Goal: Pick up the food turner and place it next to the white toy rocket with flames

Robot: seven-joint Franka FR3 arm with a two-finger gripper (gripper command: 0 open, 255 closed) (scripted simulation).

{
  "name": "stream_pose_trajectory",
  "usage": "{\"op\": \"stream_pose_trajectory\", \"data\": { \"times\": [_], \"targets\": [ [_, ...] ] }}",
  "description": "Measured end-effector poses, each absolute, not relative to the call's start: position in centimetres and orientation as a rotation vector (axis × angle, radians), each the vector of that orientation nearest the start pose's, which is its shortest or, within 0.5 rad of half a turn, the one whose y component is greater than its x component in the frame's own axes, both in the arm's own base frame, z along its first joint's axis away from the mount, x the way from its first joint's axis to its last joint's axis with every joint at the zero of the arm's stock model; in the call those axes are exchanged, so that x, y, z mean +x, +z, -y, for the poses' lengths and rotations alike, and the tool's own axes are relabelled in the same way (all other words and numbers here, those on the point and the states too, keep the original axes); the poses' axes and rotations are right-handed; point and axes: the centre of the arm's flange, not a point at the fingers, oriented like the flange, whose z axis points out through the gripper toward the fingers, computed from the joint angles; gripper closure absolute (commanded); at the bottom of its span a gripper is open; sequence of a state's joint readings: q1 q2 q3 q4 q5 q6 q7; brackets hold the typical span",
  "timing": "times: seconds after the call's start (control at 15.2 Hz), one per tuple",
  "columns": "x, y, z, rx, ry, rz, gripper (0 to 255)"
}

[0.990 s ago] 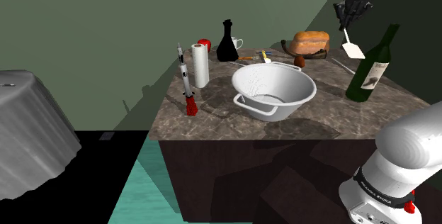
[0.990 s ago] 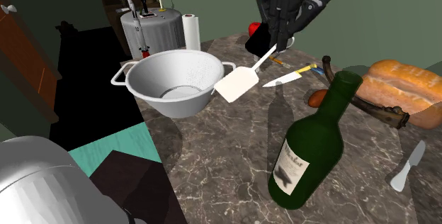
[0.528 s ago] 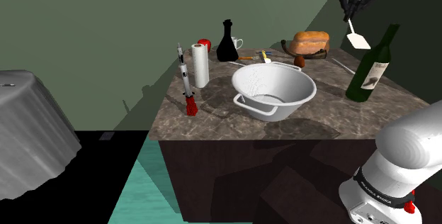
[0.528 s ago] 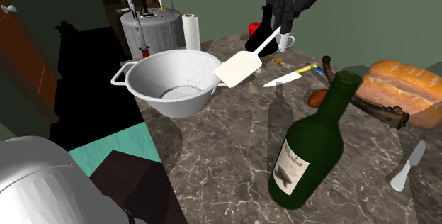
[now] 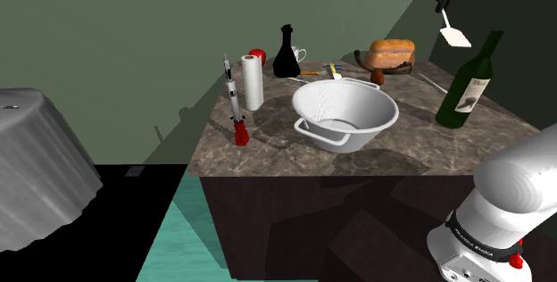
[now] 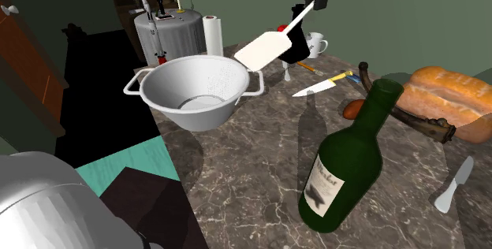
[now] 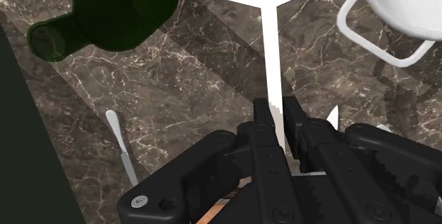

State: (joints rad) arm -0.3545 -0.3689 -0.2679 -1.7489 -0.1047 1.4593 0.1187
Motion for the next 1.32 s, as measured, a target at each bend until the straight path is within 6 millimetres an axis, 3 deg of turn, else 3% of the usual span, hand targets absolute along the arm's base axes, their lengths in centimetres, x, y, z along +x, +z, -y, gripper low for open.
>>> {"op": "stream_pose_trajectory", "data": {
  "times": [0.2,1.32],
  "targets": [
    [34.0,70.9,25.5,-2.949,-0.099,-1.146,255],
    [43.8,70.7,5.2,-2.949,-0.098,-1.146,255]
  ]
}}
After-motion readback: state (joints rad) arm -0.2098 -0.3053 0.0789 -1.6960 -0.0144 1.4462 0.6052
